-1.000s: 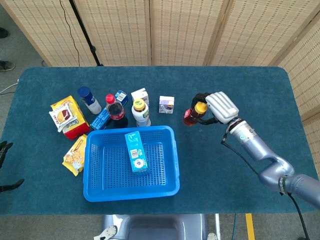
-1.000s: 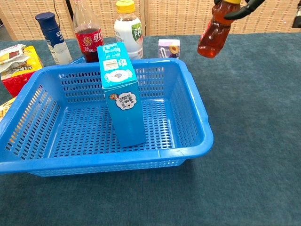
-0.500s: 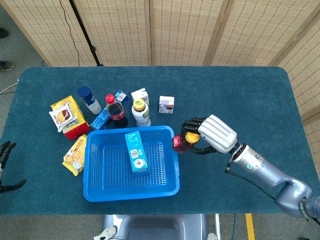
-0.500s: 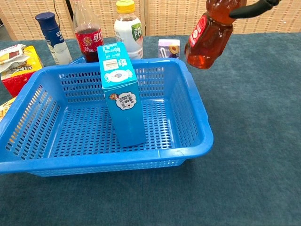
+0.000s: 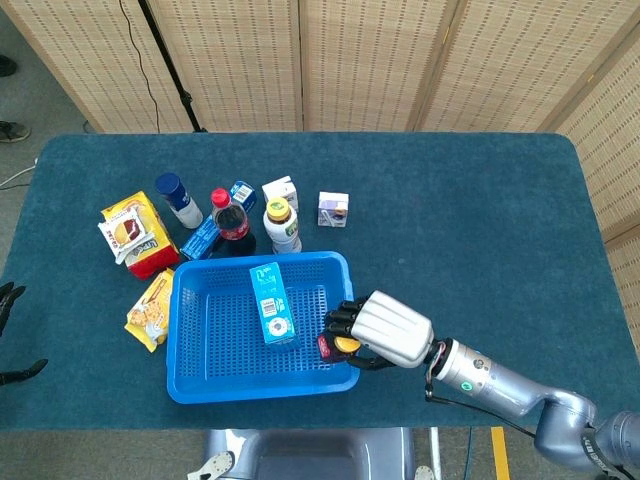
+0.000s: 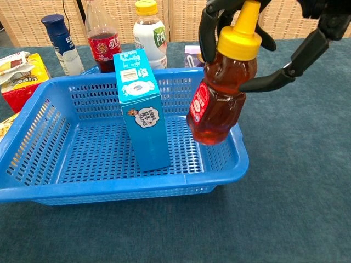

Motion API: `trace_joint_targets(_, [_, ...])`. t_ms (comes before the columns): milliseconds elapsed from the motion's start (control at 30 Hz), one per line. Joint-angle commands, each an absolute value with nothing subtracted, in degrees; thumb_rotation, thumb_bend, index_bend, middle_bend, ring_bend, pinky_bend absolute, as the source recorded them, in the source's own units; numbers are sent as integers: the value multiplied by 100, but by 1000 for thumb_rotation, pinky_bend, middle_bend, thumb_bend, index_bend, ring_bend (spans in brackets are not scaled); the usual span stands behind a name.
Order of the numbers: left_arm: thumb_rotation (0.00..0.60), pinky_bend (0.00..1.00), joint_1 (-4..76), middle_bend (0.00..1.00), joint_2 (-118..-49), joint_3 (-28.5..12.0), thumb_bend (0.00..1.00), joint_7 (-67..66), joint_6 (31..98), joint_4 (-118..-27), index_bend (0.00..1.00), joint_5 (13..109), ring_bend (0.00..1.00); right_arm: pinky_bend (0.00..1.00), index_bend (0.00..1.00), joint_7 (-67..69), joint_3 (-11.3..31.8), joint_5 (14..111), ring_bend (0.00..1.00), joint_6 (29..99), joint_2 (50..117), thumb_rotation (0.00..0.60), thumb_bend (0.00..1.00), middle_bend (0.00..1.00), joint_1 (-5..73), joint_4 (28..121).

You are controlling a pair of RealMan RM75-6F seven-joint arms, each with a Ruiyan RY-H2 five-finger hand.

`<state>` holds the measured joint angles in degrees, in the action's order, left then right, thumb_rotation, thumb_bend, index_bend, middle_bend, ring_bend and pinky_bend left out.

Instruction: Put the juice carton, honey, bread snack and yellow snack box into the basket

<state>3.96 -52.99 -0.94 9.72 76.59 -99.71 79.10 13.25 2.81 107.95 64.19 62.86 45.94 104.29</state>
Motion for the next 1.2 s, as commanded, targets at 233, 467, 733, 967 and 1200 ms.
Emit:
trace_joint_targets(233, [600, 0, 392, 0, -5282, -80, 144, 1017, 7675, -9961, 0, 7961, 0, 675, 655, 829, 297, 10983, 652, 6343, 6707, 600, 541, 631, 4703, 10539])
trace_joint_targets(467, [600, 0, 396, 0, -5282, -90, 144, 1030, 7666, -9959, 0, 7929, 0, 675, 656, 562, 347, 10787, 652, 6078, 7034, 600, 540, 631, 4825, 10488])
trace_joint_targets(733, [600, 0, 399, 0, -5274, -94, 143, 1070, 7656, -9937, 0, 7918, 0, 597, 428, 119, 316, 10758, 542, 5842, 7085, 600, 539, 444, 4923, 10321])
trace_joint_targets(967, [600, 0, 402, 0, -5274, -91, 144, 1060, 7652, -9939, 0, 7926, 0, 419, 107, -480, 288, 10733, 283, 5954, 6889, 600, 245, 93, 4760, 10516])
trace_joint_targets(1200, [600, 0, 385, 0, -5285, -75, 144, 1040, 7689, -9957, 0, 7959, 0, 232, 27, -909, 250, 10370, 63, 5992, 6639, 600, 34, 0, 4480, 10950])
